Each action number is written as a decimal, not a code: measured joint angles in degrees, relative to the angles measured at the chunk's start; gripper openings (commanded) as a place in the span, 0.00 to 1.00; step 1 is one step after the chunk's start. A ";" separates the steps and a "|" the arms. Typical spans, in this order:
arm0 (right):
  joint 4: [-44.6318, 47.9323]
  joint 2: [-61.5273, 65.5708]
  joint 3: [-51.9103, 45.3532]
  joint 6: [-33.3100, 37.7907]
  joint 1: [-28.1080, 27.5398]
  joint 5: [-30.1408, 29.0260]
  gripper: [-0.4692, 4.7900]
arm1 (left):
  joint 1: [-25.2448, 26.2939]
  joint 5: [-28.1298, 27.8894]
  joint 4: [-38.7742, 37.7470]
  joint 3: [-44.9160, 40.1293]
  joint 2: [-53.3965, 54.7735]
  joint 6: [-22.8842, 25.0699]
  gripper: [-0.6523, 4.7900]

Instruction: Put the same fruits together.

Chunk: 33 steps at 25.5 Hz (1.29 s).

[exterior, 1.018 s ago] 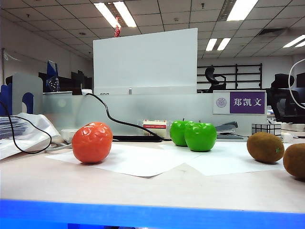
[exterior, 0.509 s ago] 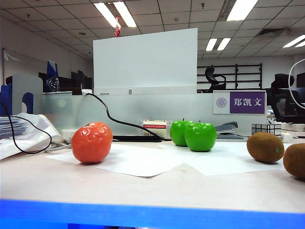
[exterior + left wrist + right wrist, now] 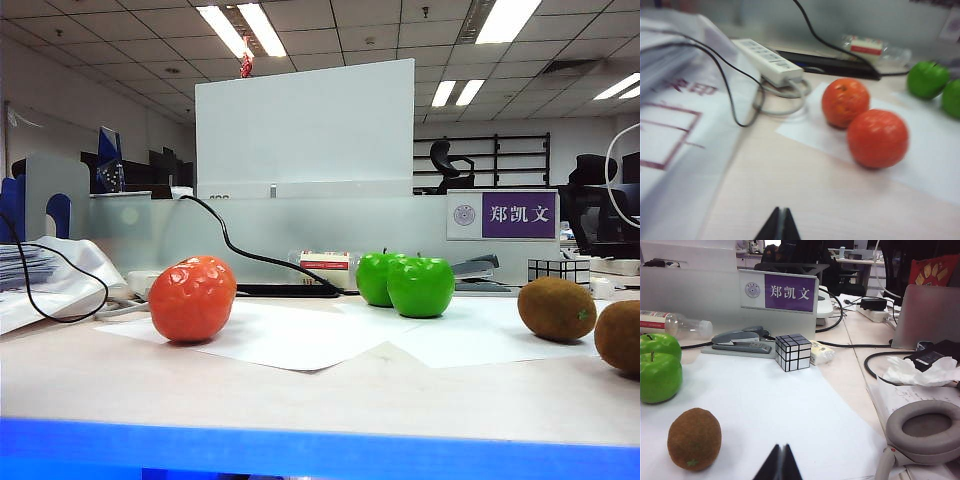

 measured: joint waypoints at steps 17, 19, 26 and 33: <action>0.00 0.00 0.00 0.00 0.00 0.00 0.08 | 0.00 -6.40 9.90 -0.09 0.00 7.17 0.11; 0.00 0.00 0.00 0.00 0.00 0.00 0.08 | 0.00 -6.40 10.23 -0.09 0.00 7.17 0.11; 0.00 0.00 0.00 0.00 0.00 0.00 0.08 | 0.00 -6.38 10.23 -0.09 0.00 7.17 0.11; 0.00 0.00 0.00 0.00 0.00 0.00 0.08 | 0.00 -6.40 9.92 -0.09 0.00 7.17 0.11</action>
